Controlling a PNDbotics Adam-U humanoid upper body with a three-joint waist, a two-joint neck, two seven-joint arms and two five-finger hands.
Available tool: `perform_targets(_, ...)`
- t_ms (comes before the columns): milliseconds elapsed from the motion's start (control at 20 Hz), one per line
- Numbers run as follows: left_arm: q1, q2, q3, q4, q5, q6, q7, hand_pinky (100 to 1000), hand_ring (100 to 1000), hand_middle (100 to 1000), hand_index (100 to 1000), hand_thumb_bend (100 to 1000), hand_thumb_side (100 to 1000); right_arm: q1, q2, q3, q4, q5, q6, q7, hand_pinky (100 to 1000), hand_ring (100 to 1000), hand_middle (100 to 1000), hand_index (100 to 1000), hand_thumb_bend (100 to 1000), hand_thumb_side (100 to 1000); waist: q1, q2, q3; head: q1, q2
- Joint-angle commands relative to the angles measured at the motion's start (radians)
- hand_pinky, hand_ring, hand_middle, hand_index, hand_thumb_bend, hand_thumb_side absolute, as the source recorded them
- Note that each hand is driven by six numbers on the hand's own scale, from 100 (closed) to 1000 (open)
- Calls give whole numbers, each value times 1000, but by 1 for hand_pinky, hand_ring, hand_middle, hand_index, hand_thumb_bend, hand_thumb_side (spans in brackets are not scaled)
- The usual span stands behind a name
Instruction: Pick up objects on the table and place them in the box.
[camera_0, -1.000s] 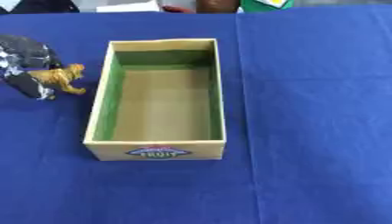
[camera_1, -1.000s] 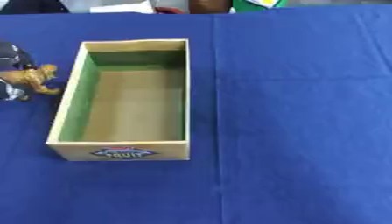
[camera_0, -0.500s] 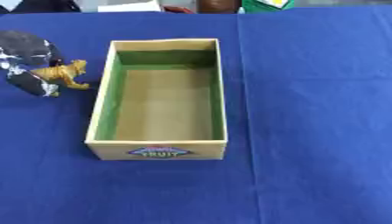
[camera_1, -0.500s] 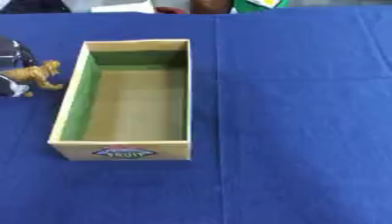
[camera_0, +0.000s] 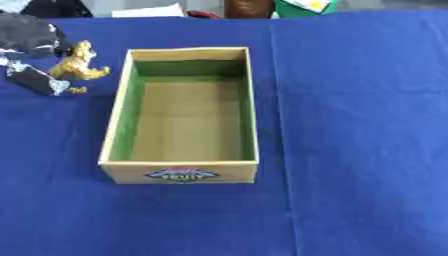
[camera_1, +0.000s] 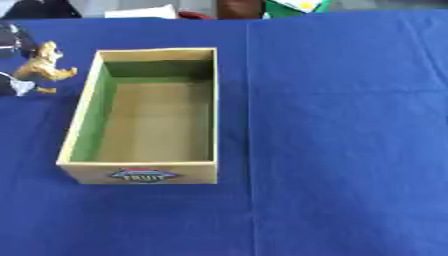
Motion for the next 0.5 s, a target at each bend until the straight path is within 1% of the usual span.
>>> perform_targets(50,-43,44,30,-67,-12,10,4,376,607,607,723,100,476,-7,-19,-8,-14,-4,-3,-2,808,697,760,855,100,951,3,-28,2,-4,9)
perform_targets(300,-92,22,34,-148,-22,-3,0,375,607,604,722,100,463,-5,-20,-8,-14,-4,-2,-3,808,697,760,854,100,951,4,-32,4,-8,11)
perform_targets(500,-136,-23,17,-206,-19,-24,-11,374,607,602,722,100,456,-7,-20,-7,-14,-5,-2,-3,808,697,760,854,100,952,3,-36,3,-10,9)
